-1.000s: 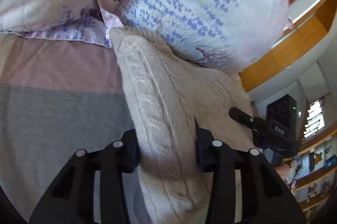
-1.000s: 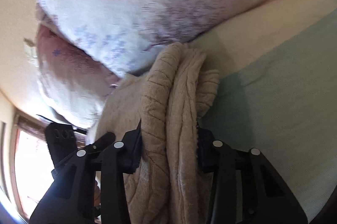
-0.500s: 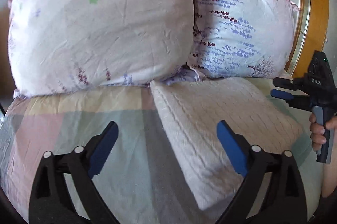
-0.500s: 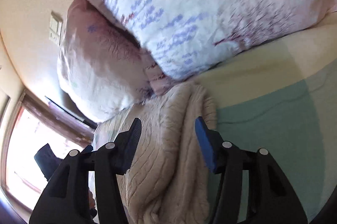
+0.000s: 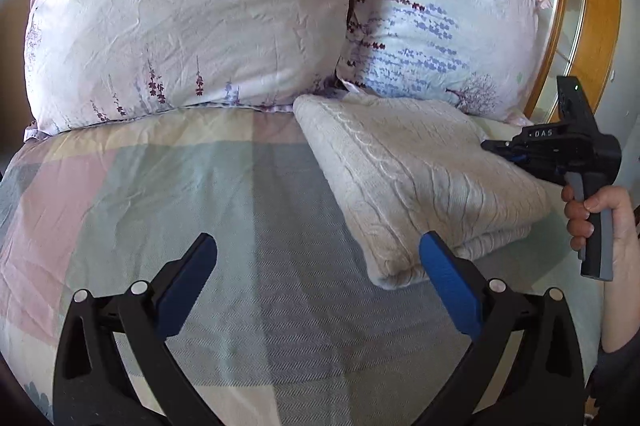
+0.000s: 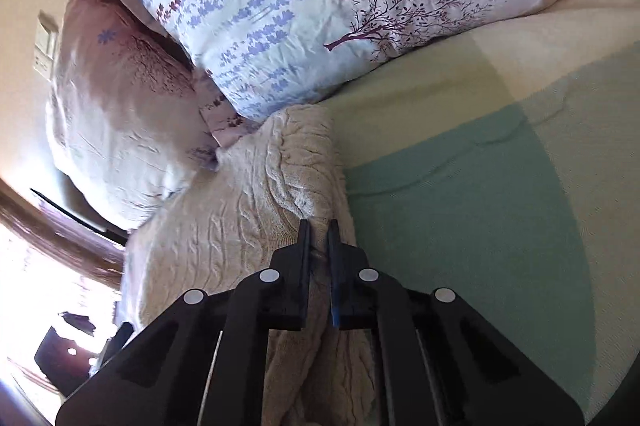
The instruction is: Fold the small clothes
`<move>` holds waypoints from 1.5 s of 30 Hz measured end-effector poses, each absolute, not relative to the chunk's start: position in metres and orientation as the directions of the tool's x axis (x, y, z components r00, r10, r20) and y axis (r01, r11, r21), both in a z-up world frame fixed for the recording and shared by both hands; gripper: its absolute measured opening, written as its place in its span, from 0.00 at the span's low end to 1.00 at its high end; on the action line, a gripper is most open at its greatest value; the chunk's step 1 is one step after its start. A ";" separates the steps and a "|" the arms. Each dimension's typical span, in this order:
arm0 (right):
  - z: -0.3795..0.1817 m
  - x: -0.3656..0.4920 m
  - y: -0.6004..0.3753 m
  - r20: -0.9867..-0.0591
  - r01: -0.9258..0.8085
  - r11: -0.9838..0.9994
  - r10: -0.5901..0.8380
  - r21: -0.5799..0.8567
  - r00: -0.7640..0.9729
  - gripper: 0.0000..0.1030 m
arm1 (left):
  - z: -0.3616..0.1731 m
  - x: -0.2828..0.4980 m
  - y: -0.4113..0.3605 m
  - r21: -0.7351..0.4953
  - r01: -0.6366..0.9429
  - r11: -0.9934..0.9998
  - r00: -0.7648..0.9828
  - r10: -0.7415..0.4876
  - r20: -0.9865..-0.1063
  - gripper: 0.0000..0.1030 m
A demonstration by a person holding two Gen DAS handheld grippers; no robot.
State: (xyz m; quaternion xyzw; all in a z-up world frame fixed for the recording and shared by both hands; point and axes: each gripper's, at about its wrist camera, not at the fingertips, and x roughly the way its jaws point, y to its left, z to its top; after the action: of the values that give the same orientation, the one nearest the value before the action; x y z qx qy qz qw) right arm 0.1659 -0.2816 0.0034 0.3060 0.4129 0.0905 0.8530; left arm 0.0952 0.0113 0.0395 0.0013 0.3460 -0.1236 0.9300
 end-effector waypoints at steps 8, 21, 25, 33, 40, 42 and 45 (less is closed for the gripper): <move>-0.002 0.151 -0.274 -0.699 0.190 0.837 0.279 0.513 0.658 0.08 | 0.036 0.082 0.027 -0.169 0.191 0.967 0.708 -0.255 -0.658 0.98; 0.020 0.101 -0.234 -0.674 0.038 0.869 0.355 0.494 0.648 0.62 | 0.022 0.078 0.005 -0.070 0.134 0.989 0.690 -0.144 -0.709 0.98; 0.008 0.087 -0.251 -0.671 0.082 0.862 0.327 0.501 0.665 0.58 | 0.013 0.080 -0.012 0.023 0.122 0.992 0.639 -0.061 -0.766 0.98; 0.014 0.040 -0.227 -0.753 0.095 0.982 0.063 0.165 0.655 0.78 | -0.005 0.083 -0.034 0.055 0.140 0.989 0.585 -0.038 -0.810 0.98; -0.007 0.039 -0.196 -0.797 0.052 0.998 -0.013 0.024 0.604 0.89 | -0.006 0.081 -0.032 0.048 0.128 0.991 0.586 -0.036 -0.809 0.98; -0.008 0.038 -0.195 -0.797 0.065 0.997 -0.017 0.029 0.604 0.91 | -0.006 0.081 -0.032 0.041 0.128 0.991 0.585 -0.042 -0.810 0.98; -0.009 0.037 -0.195 -0.798 0.076 0.997 -0.025 0.026 0.602 0.95 | -0.006 0.082 -0.032 0.038 0.129 0.991 0.584 -0.045 -0.810 0.98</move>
State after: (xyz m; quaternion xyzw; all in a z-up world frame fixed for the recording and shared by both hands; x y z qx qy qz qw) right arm 0.0366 -0.1948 -0.0093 0.0283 0.4450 -0.0283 0.8947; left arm 0.0821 -0.0322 -0.0059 0.0464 0.4533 -0.0489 0.8888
